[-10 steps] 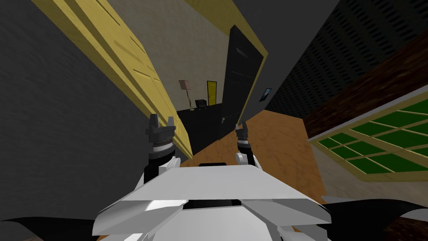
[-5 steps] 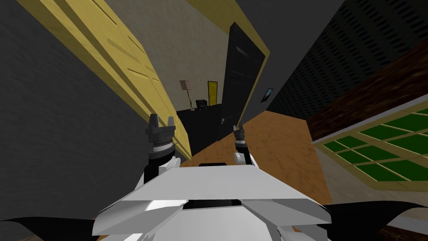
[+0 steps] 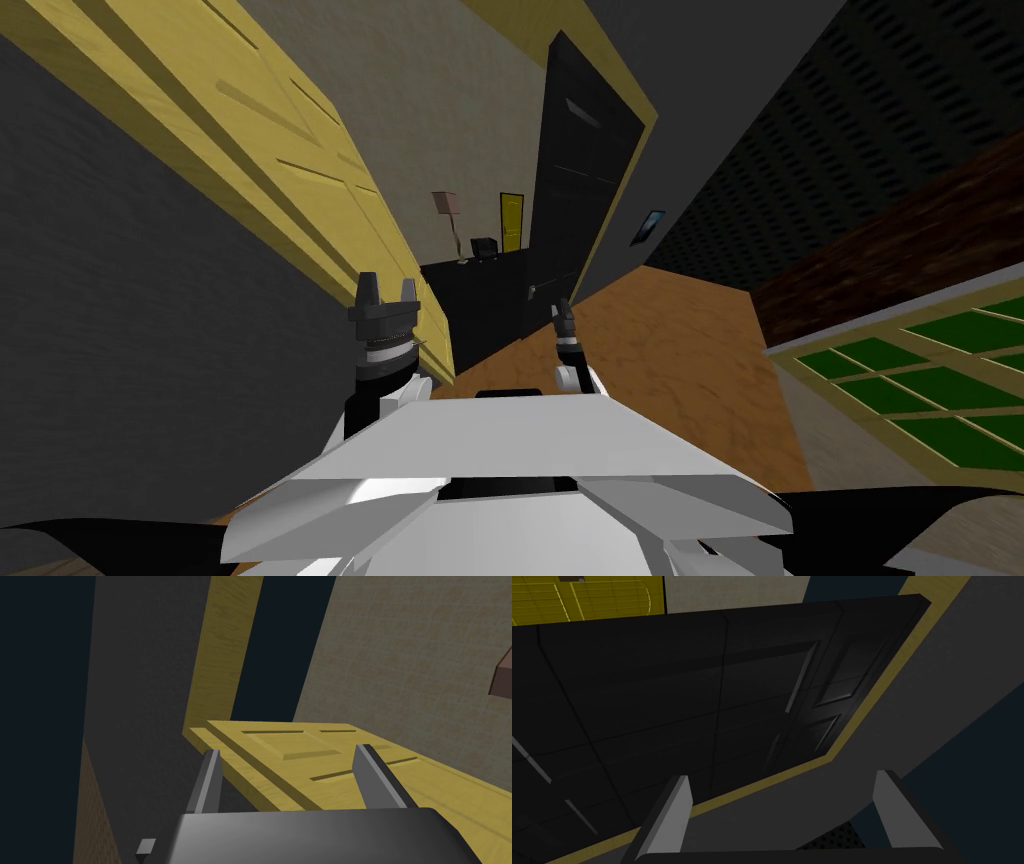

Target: Push the door open

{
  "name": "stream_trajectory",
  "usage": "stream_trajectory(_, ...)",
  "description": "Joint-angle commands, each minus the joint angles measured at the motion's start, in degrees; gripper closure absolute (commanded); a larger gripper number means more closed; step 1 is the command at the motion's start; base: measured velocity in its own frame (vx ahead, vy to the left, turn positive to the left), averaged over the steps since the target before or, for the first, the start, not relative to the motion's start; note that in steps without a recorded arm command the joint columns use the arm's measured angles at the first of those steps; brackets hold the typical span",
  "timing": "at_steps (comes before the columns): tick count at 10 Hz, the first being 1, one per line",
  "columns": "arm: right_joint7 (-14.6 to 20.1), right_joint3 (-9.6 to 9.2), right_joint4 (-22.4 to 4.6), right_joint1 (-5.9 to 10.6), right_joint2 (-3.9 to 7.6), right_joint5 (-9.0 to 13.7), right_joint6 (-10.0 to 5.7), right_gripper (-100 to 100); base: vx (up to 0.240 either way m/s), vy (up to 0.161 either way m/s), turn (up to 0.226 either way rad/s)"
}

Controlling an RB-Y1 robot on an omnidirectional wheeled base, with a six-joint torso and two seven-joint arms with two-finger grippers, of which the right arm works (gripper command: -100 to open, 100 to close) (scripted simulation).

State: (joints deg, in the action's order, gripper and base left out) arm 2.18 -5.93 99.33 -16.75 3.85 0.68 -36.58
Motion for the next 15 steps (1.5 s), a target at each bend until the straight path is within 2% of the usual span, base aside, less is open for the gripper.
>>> stream_trajectory(1,0.0,-0.36,-2.1,0.71,0.08,-0.1,-0.16,-100,0.044,-0.056,0.045)
stream_trajectory(8,-0.4,-2.49,-14.9,5.63,0.00,-0.8,-1.80,-100,0.081,-0.099,0.070)
stream_trajectory(9,-0.4,-2.49,-15.5,5.63,0.00,-0.8,-1.80,-100,0.058,-0.081,0.018)
stream_trajectory(10,-0.5,-2.79,-17.5,6.33,-0.05,-0.9,-2.04,-100,0.049,-0.086,0.036)
stream_trajectory(15,-0.8,-4.26,-26.5,9.73,-0.62,-1.3,-3.18,-100,0.074,-0.106,0.066)
